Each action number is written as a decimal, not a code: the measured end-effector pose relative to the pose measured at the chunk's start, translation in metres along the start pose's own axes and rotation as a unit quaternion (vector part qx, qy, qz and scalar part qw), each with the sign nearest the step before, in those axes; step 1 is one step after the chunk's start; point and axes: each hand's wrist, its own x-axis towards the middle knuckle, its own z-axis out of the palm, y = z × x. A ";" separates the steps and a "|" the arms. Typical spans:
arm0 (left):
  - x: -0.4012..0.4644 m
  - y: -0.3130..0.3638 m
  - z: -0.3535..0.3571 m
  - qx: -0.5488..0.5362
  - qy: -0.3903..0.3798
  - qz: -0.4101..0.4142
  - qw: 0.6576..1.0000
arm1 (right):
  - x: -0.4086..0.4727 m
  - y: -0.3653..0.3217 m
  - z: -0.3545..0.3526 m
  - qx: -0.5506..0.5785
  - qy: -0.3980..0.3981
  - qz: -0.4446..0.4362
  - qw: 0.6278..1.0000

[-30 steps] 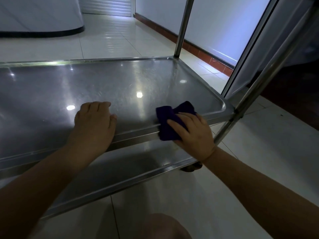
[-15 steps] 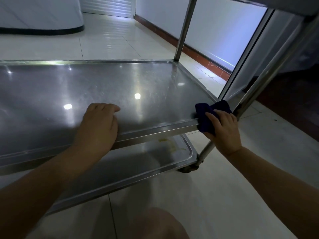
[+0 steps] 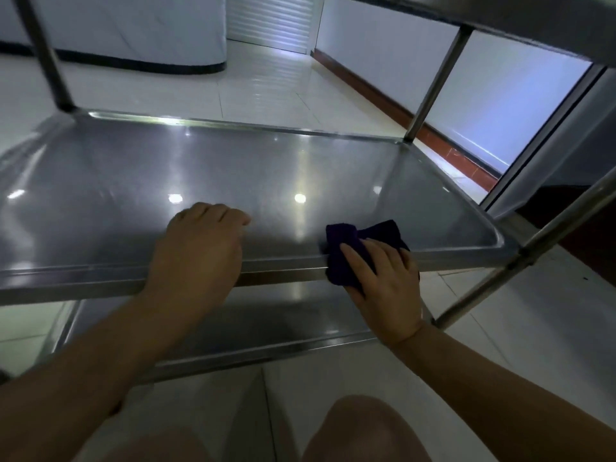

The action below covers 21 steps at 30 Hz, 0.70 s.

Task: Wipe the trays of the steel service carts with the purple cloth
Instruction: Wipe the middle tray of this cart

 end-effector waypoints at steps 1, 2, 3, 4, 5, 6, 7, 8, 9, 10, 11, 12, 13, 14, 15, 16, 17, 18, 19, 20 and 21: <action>-0.007 -0.013 -0.008 0.004 0.004 -0.017 1.000 | 0.007 -0.016 0.001 0.004 0.006 -0.011 1.000; -0.014 -0.025 -0.014 0.008 0.010 -0.032 0.999 | 0.013 -0.032 0.003 0.008 0.006 -0.022 1.000; -0.022 -0.037 -0.020 0.008 0.017 -0.044 0.999 | 0.019 -0.048 0.005 0.012 0.003 -0.032 0.999; -0.030 -0.047 -0.026 0.007 0.023 -0.054 0.998 | 0.024 -0.064 0.007 0.018 -0.004 -0.040 0.999; -0.038 -0.057 -0.031 0.005 0.032 -0.062 0.998 | 0.030 -0.080 0.010 0.023 -0.009 -0.045 0.999; -0.046 -0.066 -0.036 0.005 0.044 -0.067 0.997 | 0.036 -0.095 0.012 0.027 -0.011 -0.050 0.998; -0.055 -0.074 -0.041 0.003 0.056 -0.073 0.996 | 0.041 -0.110 0.014 0.033 -0.010 -0.055 0.998; -0.064 -0.082 -0.046 -0.004 0.065 -0.081 0.995 | 0.047 -0.124 0.014 0.039 -0.007 -0.060 0.997; -0.073 -0.089 -0.050 -0.013 0.071 -0.090 0.993 | 0.053 -0.138 0.014 0.044 -0.005 -0.066 0.997; -0.082 -0.096 -0.055 -0.023 0.076 -0.102 0.992 | 0.058 -0.152 0.014 0.047 -0.009 -0.072 0.996; -0.089 -0.102 -0.059 -0.032 0.082 -0.115 0.989 | 0.063 -0.165 0.013 0.048 -0.017 -0.078 0.996; -0.096 -0.109 -0.063 -0.044 0.091 -0.128 0.987 | 0.068 -0.178 0.013 0.047 -0.025 -0.085 0.995; -0.102 -0.115 -0.068 -0.056 0.103 -0.138 0.984 | 0.074 -0.191 0.014 0.049 -0.030 -0.091 0.994; -0.109 -0.120 -0.073 -0.064 0.115 -0.144 0.981 | 0.079 -0.204 0.015 0.053 -0.032 -0.097 0.993; -0.114 -0.125 -0.077 -0.069 0.128 -0.148 0.978 | 0.085 -0.218 0.015 0.057 -0.032 -0.104 0.992; -0.120 -0.130 -0.080 -0.073 0.139 -0.153 0.976 | 0.090 -0.231 0.016 0.060 -0.031 -0.111 0.991; -0.126 -0.135 -0.083 -0.074 0.148 -0.160 0.973 | 0.095 -0.245 0.017 0.061 -0.032 -0.120 0.990; -0.131 -0.139 -0.087 -0.071 0.153 -0.167 0.971 | 0.100 -0.258 0.019 0.059 -0.037 -0.129 0.989; -0.136 -0.144 -0.090 -0.069 0.156 -0.173 0.970 | 0.106 -0.272 0.020 0.055 -0.041 -0.137 0.988; -0.142 -0.149 -0.093 -0.066 0.160 -0.178 0.969 | 0.111 -0.285 0.021 0.053 -0.043 -0.143 0.987; -0.147 -0.153 -0.094 -0.066 0.164 -0.184 0.967 | 0.116 -0.298 0.023 0.053 -0.041 -0.148 0.987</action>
